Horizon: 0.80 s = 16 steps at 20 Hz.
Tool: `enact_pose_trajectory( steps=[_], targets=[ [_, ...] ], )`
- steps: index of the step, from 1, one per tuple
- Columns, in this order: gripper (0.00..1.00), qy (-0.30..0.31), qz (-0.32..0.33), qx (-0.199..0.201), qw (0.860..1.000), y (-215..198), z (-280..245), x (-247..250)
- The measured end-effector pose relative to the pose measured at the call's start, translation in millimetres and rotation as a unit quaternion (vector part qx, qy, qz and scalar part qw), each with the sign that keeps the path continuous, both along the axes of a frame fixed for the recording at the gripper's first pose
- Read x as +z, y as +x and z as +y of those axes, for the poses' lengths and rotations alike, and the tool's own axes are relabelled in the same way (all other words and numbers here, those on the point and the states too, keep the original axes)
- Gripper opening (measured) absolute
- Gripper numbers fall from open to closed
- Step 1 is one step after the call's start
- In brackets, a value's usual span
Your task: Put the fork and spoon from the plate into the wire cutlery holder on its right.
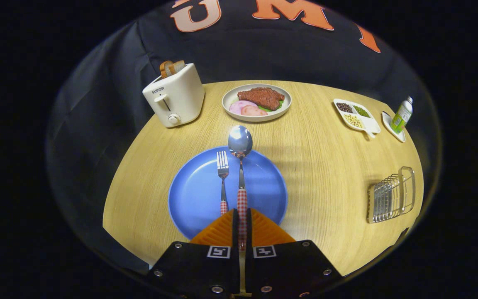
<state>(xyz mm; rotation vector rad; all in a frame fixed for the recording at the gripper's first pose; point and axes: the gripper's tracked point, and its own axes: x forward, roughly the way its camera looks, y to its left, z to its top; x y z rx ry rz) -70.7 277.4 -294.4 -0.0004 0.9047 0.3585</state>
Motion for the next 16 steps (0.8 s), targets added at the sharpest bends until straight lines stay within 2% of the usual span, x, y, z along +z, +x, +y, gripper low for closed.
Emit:
enact_pose_trajectory(
  steps=[6, 9, 16],
  targets=[
    [0.06, -0.009, 0.011, -0.039, 0.999, -9, -87, 36],
    [0.06, -0.051, 0.022, -0.057, 0.997, -14, -150, 46],
    [0.06, -0.099, 0.089, -0.061, 0.989, -29, -238, 64]
  ],
)
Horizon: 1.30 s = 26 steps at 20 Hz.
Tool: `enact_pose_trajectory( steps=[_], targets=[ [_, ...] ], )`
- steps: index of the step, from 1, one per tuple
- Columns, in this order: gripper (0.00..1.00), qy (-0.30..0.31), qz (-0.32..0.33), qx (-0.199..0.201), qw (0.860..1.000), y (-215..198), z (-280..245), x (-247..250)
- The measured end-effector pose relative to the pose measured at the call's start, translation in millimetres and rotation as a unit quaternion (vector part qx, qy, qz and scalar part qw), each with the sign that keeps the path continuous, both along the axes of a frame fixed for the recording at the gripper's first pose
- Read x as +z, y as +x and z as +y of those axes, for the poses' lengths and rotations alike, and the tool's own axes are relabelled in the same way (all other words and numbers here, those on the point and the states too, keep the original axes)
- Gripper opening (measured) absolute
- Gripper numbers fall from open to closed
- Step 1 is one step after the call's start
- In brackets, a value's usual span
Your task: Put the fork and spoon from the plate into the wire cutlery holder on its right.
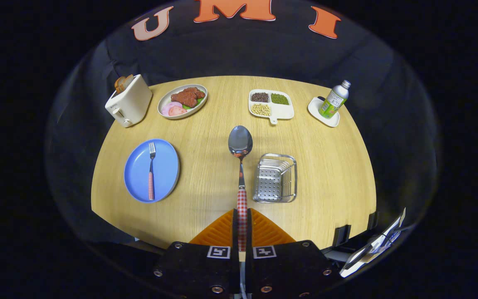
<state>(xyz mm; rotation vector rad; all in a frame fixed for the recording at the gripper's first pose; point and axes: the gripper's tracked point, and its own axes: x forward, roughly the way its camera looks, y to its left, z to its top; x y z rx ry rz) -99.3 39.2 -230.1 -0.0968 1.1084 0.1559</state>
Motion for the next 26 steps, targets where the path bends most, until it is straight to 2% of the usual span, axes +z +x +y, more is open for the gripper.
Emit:
enact_pose_trajectory(
  steps=[9, 16, 22, 26],
  targets=[
    [0.06, 0.016, 0.115, -0.005, 0.993, -10, -44, -15],
    [0.05, 0.042, 0.209, -0.001, 0.977, -7, -50, -33],
    [0.06, 0.055, 0.273, 0.020, 0.960, 1, -43, -45],
    [0.09, 0.059, 0.294, 0.005, 0.954, 14, -45, -53]
  ],
)
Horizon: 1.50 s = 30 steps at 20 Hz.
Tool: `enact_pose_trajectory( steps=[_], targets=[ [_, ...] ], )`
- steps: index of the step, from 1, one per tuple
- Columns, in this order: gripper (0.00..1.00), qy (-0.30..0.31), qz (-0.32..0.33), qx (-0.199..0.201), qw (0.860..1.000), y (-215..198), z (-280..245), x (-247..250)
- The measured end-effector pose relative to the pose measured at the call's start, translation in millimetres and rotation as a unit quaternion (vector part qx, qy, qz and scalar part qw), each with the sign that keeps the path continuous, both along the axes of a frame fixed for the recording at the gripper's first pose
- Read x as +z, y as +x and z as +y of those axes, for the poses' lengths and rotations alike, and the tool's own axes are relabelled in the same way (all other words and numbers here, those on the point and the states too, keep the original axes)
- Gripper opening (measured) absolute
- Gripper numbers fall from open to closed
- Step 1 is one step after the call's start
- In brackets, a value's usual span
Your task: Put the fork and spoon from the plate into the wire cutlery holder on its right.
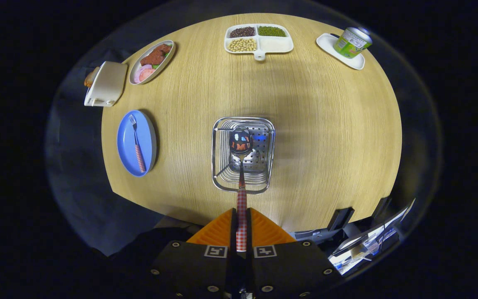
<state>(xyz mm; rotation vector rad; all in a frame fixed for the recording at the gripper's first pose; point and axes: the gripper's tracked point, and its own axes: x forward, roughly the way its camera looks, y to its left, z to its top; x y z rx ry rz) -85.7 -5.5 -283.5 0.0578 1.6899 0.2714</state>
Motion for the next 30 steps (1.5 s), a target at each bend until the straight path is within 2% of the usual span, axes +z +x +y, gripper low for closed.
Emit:
enact_pose_trajectory(
  steps=[5, 8, 10, 12, 14, 15, 17, 19, 24, 25, 30],
  targets=[
    [0.12, 0.011, -0.017, -0.031, 0.999, 20, 3, 1],
    [0.16, 0.030, -0.082, -0.070, 0.994, 45, 10, 10],
    [0.22, 0.039, -0.137, -0.090, 0.986, 60, 14, 20],
    [0.33, 0.050, -0.195, -0.100, 0.975, 74, 20, 37],
    [0.56, 0.064, -0.253, -0.105, 0.960, 85, 30, 56],
    [0.67, 0.068, -0.282, -0.109, 0.951, 92, 34, 66],
    [0.82, 0.076, -0.342, -0.120, 0.929, 105, 41, 88],
    [0.88, 0.080, -0.399, -0.129, 0.904, 116, 42, 110],
    [0.91, 0.053, -0.555, -0.123, 0.821, 139, 38, 173],
    [0.91, 0.031, -0.570, -0.120, 0.812, 139, 35, 178],
    [0.92, 0.044, -0.641, -0.128, 0.755, 137, 61, 227]
  ],
)
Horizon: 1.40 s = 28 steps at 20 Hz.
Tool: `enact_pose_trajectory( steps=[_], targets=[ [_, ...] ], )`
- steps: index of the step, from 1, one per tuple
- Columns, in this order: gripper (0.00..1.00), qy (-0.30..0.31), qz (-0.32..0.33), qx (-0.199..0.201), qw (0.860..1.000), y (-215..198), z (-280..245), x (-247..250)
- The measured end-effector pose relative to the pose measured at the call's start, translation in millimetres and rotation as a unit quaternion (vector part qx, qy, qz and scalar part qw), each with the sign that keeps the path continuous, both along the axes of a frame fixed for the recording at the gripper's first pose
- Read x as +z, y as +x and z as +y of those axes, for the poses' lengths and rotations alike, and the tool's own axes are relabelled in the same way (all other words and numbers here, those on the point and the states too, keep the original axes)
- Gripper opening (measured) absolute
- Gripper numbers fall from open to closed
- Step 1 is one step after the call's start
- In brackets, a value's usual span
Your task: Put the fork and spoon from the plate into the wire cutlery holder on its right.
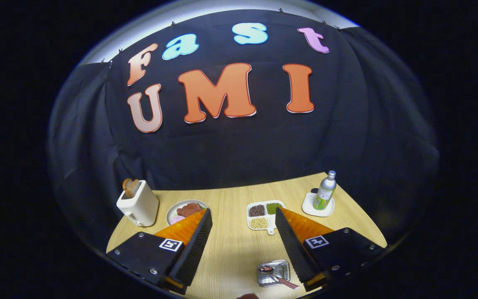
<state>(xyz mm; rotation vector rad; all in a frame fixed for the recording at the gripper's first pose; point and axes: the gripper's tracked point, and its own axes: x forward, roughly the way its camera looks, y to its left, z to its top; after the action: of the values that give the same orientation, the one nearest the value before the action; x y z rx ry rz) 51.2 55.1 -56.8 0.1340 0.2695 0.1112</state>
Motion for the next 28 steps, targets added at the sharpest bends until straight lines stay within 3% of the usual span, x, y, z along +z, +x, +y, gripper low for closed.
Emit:
enact_pose_trajectory(
  steps=[3, 8, 18, 28],
  targets=[
    [0.92, -0.019, -0.059, -0.005, 0.998, -1, 12, 29],
    [0.92, -0.050, -0.112, 0.019, 0.992, -11, 49, 53],
    [0.92, -0.044, -0.093, 0.089, 0.991, -29, 136, 25],
    [0.92, -0.067, 0.034, 0.170, 0.983, -52, 219, -88]
  ],
)
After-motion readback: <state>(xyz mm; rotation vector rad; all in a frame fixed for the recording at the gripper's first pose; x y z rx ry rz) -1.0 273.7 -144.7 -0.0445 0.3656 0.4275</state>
